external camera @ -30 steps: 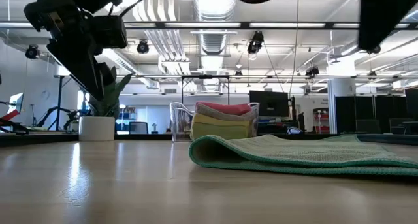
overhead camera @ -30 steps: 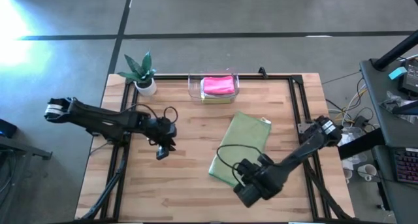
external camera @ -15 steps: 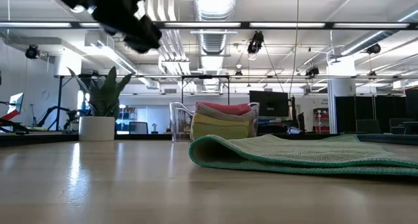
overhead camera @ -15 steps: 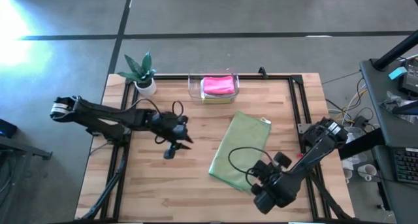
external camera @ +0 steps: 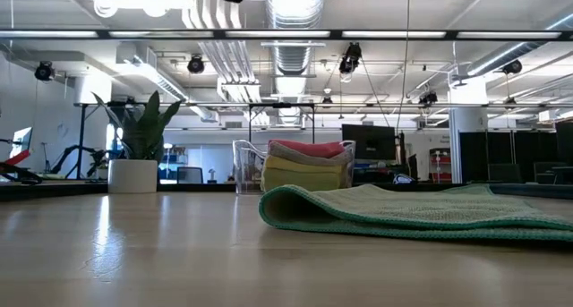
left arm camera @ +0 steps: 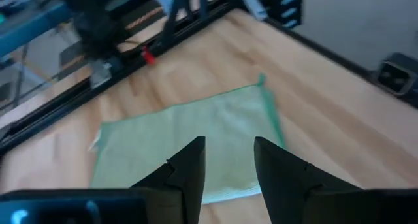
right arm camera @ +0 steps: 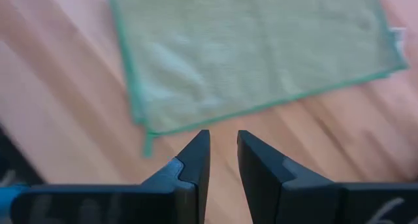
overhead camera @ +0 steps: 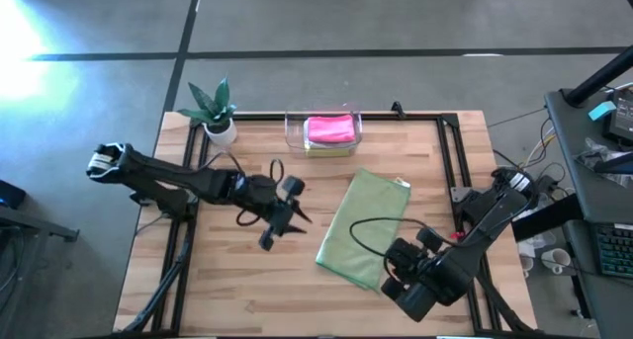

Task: Fold microfiber towels
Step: Fold the green microfiber cloth

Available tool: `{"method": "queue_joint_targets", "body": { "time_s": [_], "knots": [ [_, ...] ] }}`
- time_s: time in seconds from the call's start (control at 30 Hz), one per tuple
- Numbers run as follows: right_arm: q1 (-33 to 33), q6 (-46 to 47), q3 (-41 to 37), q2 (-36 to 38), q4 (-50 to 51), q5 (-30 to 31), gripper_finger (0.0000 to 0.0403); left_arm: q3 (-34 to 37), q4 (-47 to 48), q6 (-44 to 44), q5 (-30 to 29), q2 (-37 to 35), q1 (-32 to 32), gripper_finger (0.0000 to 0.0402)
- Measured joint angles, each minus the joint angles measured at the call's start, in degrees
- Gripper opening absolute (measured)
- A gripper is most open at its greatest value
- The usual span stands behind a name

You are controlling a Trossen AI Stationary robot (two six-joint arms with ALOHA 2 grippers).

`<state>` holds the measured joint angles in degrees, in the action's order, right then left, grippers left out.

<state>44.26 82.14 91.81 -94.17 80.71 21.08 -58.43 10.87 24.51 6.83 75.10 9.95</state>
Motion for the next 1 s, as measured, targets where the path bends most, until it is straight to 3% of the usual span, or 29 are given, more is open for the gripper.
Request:
{"method": "queue_joint_targets", "body": {
  "time_s": [0.13,0.37,0.63,1.0],
  "knots": [
    [-0.01,0.57,0.0,-0.22,-4.3,0.02,0.007,-2.28,0.1,0.03,-1.02,1.96,2.95,0.0116],
    [-0.01,4.08,0.0,-2.25,-9.79,-0.07,0.0074,-4.53,0.55,0.0,-9.53,3.31,7.02,0.0116],
    [-0.01,2.19,0.0,-5.01,-15.88,-0.03,0.0117,-4.1,1.69,-0.11,-10.23,6.69,8.14,0.0116],
    [-0.03,-9.4,0.0,-12.21,-16.95,0.04,0.0186,-4.66,0.85,0.28,-10.19,19.39,11.01,0.0116]
  ]
}}
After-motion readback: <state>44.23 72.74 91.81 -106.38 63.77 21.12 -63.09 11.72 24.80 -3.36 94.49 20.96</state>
